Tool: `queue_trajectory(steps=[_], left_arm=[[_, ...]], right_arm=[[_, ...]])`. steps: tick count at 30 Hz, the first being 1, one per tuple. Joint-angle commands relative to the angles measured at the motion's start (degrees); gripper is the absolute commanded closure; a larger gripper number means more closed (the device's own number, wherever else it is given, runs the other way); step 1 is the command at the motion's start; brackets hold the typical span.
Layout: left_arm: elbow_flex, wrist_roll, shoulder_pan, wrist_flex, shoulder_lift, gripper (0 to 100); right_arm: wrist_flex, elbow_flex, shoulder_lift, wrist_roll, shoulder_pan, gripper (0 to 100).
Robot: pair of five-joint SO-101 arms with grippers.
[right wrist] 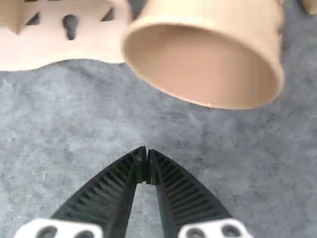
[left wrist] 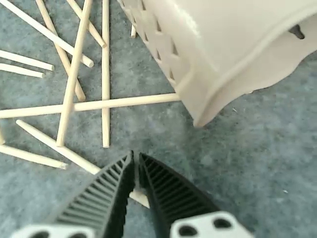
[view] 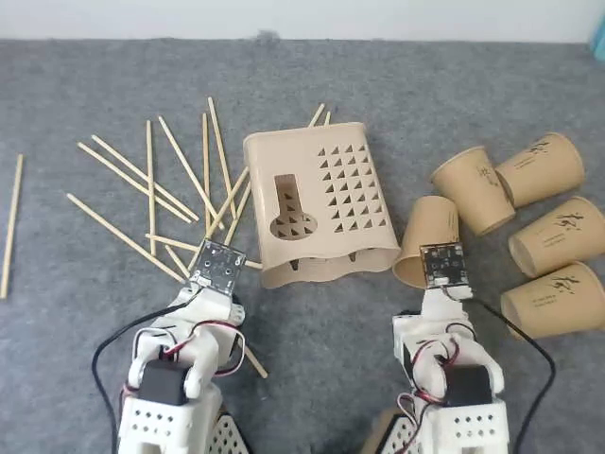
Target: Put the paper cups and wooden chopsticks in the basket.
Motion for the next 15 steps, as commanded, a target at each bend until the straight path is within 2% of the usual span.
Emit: queue_trajectory(steps=[1, 8, 10, 13, 15], left_arm=[[-5.14, -0.44, -0.09, 1.49, -0.35, 99], [-6.37, -0.44, 0.53, -5.71, -0.35, 97], [-6.46, -0.18, 0.79, -7.56, 0.00, 91], [-6.37, 2.90, 2.29, -6.07, 0.00, 79], [-6.81, 5.01, 1.76, -5.89, 0.00, 77]], right_arm=[[0.75, -0.09, -0.84, 0.53, -0.66, 98.7], [0.75, -0.53, -0.75, 0.53, 6.20, 98.8], [0.84, -0.70, -0.84, 0.35, 7.34, 98.7], [0.22, -0.70, -0.84, 0.44, 7.25, 98.6], [-0.40, -0.70, -0.84, 0.44, 7.25, 98.6]])
